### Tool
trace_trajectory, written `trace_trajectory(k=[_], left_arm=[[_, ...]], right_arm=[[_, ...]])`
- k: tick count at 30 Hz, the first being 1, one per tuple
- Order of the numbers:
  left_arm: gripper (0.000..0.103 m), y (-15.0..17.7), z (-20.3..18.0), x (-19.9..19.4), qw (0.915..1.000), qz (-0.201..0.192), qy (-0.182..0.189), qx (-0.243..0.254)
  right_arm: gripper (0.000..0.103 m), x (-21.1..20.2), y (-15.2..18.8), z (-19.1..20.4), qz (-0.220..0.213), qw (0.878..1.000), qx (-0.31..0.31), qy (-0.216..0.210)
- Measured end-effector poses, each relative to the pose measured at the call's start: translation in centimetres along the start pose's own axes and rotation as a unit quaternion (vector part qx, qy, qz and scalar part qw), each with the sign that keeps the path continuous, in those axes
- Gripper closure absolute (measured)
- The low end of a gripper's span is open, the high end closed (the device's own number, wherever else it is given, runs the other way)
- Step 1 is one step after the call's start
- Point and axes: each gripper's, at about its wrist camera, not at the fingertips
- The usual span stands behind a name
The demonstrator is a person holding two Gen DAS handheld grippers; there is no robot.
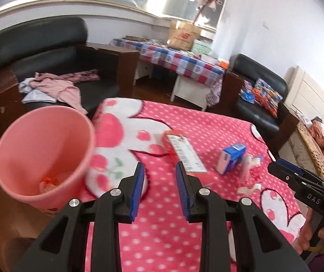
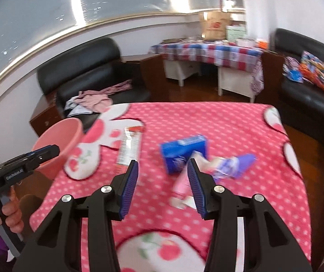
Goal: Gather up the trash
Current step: 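Move both open tools back over the table toward the remaining trash, then grasp the blue carton with the left tool while the right tool grasps the purple bag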
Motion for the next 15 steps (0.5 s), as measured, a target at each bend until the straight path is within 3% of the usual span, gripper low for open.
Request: trace_trajectory(k=[7,10,15], left_arm=[[0.075,-0.4,-4.4,3.0,0.9981,0.026,0.039,0.04],[0.055,-0.9,-6.7,4.4,0.995,0.037,0.053,0.076],[0.054,-1.7,-9.5,7.3,0.987,0.058,0.077,0.128]], right_arm=[[0.057,0.1,1.1,-4.5,0.007,0.999,0.046,0.024],[0.057,0.2,1.5,-5.8,0.01,0.998,0.057,0.03],[0.057,0.8,2.3,-7.3,0.027,0.996,0.077,0.022]])
Point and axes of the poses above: each gripper's, at about its wrist camera, not at the fingertips, and x roughly the way its jaws point, z to its left, y to its underside, and after that the axes turned 1 degree about y, right-handed
